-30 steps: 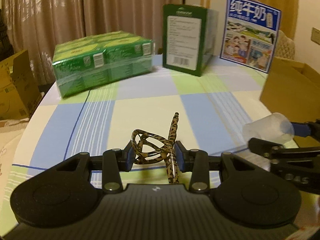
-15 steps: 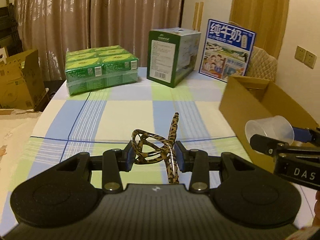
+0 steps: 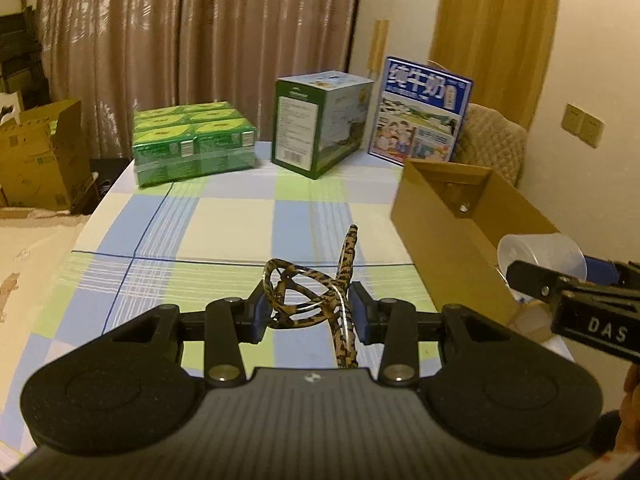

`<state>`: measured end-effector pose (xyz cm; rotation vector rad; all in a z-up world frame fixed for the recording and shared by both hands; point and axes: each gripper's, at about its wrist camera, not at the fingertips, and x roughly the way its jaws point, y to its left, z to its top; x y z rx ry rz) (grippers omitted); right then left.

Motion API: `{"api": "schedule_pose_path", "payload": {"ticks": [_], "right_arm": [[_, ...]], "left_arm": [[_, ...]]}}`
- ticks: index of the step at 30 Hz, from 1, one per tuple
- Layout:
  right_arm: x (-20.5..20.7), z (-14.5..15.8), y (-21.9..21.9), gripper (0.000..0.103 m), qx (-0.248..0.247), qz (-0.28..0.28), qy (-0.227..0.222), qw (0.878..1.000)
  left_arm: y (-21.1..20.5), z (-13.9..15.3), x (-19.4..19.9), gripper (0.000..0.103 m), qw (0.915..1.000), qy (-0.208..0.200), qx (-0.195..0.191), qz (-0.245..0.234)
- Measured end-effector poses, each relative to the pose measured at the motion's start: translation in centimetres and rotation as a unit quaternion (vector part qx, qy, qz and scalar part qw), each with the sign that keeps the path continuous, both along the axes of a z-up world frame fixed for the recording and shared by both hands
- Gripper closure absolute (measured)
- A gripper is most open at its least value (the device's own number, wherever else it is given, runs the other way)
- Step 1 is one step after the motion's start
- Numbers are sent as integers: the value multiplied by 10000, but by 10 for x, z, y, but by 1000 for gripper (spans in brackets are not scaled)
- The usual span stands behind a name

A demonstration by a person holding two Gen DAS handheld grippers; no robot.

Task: Organize rigid objects
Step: 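Carry the hair clip and the plastic cup over the cardboard box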

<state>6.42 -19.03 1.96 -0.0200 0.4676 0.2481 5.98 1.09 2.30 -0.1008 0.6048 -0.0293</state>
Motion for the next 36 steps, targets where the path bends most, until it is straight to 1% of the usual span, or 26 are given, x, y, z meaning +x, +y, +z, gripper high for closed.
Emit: {"api": "schedule_pose_path", "payload": {"ticks": [5,13,17,23,29,36], "right_arm": [[-9,3,-25,34,69,-190,21,9998],[-14,8,-83,34,138,-663,-27,9977],[-4,11,-116,34,133,-867,-33,9961],[20,13,-154,34,180,-917,28,9956],[44,6,-175,34,268,-896,170,9955],[63,-10,-187,34,340,-903,347,9947]], "left_arm": [[-22,5,-7,68,9998,-12,51,-201],[-72,9,4,68,9976,-7,105,-680],[-104,11,19,68,9953,-29,131,-961],[-144,9,45,68,9926,-12,124,-1212],[-173,-1,71,68,9903,71,188,-1374],[-190,-19,96,68,9888,231,250,-1452]]}}
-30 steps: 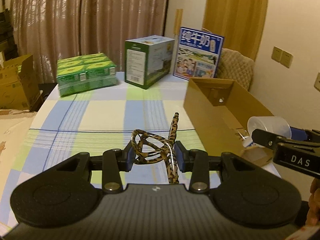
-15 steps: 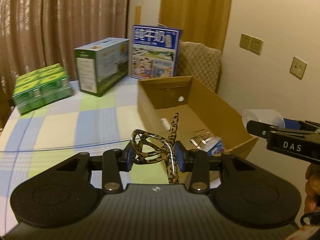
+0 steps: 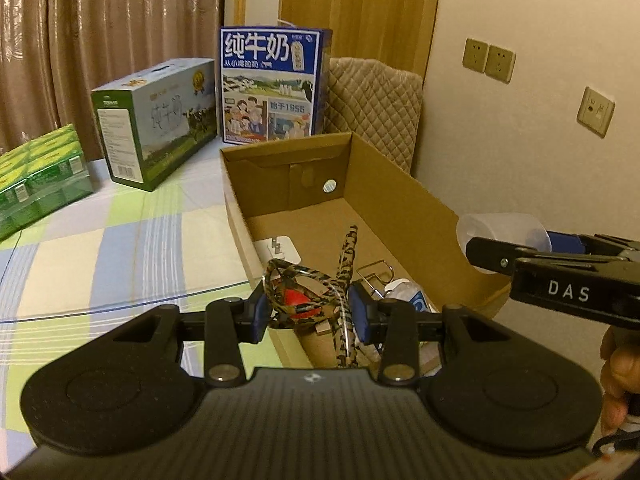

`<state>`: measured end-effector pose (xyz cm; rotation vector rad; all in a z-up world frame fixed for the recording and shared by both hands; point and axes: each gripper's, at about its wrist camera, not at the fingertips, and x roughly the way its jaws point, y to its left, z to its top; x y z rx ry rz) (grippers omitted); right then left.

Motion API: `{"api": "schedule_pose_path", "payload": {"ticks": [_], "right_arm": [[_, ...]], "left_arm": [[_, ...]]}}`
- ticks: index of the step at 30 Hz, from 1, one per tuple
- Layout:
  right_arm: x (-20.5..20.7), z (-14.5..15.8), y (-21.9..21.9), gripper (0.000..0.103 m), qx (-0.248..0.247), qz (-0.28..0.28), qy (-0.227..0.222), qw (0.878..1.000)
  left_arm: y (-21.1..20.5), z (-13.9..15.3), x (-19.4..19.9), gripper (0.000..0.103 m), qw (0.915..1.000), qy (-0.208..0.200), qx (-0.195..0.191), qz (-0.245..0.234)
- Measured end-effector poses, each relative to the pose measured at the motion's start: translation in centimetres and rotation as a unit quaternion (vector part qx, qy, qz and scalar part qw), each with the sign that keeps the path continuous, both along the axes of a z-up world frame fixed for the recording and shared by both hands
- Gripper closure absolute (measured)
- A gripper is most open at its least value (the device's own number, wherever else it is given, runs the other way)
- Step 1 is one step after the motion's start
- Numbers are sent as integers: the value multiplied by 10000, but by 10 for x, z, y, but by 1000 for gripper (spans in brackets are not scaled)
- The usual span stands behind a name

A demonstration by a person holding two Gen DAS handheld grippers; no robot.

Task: Organize rigid objects
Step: 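Carry the hair clip and the plastic cup over the cardboard box, then lower the hair clip into the box and open the left tool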

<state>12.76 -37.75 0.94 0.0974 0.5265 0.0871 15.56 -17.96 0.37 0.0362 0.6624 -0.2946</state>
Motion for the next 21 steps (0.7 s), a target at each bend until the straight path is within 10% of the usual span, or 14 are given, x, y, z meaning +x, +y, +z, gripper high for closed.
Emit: {"api": "schedule_pose_path", "payload": {"ticks": [21], "right_arm": [[19,-14,-12,34,197,-33,133,9997]], "left_arm": [[-21,-21,28,67,9996,188,131,-179]]}}
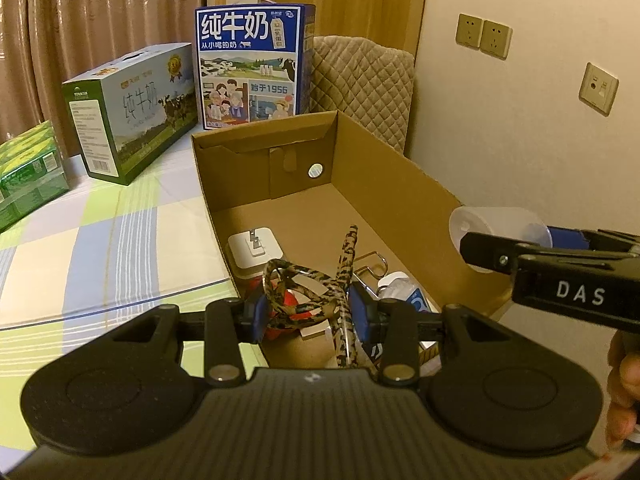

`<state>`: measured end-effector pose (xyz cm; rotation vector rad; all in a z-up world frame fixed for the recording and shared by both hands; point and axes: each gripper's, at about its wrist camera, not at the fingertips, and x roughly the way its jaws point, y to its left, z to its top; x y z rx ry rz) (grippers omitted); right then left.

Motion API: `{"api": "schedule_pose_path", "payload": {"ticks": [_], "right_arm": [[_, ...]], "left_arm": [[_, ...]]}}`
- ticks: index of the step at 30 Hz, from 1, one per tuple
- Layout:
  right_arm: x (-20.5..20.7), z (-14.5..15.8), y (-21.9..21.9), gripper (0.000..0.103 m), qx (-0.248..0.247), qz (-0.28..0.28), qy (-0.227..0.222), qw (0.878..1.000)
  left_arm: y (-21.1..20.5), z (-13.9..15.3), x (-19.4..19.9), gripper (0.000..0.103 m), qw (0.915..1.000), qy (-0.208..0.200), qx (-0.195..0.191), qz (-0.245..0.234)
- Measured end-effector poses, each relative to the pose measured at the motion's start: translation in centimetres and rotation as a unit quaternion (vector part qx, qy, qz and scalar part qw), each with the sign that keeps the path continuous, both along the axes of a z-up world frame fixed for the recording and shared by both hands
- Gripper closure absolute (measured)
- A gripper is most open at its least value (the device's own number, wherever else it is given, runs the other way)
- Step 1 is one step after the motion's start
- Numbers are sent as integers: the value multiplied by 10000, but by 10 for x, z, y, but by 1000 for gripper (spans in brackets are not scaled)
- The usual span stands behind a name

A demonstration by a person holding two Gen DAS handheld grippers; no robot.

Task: Organize rigid objects
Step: 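Lower the hair clip into the box and open the left tool, then lower the plastic cup into the box and open the right tool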

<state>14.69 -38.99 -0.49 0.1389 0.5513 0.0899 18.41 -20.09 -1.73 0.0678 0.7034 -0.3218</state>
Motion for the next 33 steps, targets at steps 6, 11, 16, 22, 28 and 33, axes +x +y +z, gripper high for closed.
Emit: {"api": "schedule_pose_path", "payload": {"ticks": [6,11,16,22,28,33], "right_arm": [[-1,1,-2,34,47,-26,3,10000],[0,0,0,34,103,39,28,9999],[6,-1,7,34,226,239,104,9994],[11,-3,13,34,341,306,127,9989],[13,3,13,15,578,364,-22,9977],[2,12,12,15,511,338,-37,9981]], "left_arm": [[-2,0,0,56,9999,-90,75,11],[10,6,-5,55,9997,-183,53,159],[22,7,-9,50,9994,-180,47,308],[29,7,-13,44,9992,-169,40,368],[33,10,-18,23,9987,-234,81,452],[38,11,-27,13,9985,-185,122,507]]}}
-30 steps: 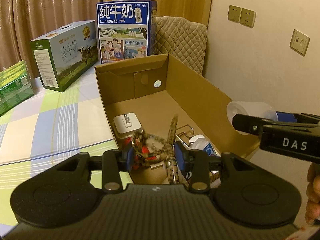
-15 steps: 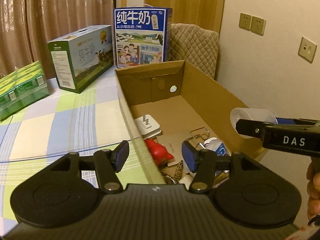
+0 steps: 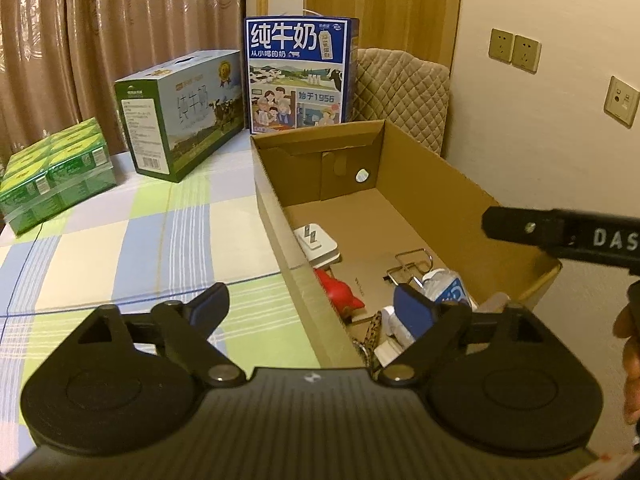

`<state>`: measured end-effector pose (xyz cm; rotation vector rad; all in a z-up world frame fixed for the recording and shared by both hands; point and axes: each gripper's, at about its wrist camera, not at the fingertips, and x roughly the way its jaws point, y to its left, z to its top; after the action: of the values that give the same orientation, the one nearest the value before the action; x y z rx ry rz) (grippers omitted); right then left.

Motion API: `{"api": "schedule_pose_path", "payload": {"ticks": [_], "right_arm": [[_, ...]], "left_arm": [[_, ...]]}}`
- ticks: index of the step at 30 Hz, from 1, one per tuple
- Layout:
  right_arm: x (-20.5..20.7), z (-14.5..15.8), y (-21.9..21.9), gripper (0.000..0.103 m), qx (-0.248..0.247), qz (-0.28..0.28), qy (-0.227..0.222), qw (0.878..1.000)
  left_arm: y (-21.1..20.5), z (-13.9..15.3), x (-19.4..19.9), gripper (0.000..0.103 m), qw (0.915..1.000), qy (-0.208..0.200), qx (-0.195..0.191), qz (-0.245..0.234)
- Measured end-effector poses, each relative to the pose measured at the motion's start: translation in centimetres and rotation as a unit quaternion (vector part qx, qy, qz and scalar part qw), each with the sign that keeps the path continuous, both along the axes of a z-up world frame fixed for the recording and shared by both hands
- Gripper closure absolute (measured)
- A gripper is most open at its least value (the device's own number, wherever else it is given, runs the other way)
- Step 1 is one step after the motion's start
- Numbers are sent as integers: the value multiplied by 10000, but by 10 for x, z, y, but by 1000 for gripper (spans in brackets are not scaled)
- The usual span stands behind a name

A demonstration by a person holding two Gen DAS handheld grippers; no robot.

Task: Organize rigid objects
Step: 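Lower the plastic cup into the box and open the right tool, then withdraw both tools from the cardboard box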

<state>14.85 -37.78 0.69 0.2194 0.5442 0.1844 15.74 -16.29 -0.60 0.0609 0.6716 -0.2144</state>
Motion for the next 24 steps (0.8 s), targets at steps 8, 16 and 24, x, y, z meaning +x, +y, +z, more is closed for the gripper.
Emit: {"api": "schedule_pose_path", "payload": {"ticks": [8,16,24], "right_arm": [[-39,12,-6,15,-146,-17,132,9998],[-80,20,-3,15,-237,19,221,9995],[-119,31,7,15,-305,111,236,9992]], "left_arm": [[15,6,-31,12,9993,167,-242,243],[20,23,-69,5,9984,209,-388,341],[16,40,-111,1,9988,96,-390,274]]}}
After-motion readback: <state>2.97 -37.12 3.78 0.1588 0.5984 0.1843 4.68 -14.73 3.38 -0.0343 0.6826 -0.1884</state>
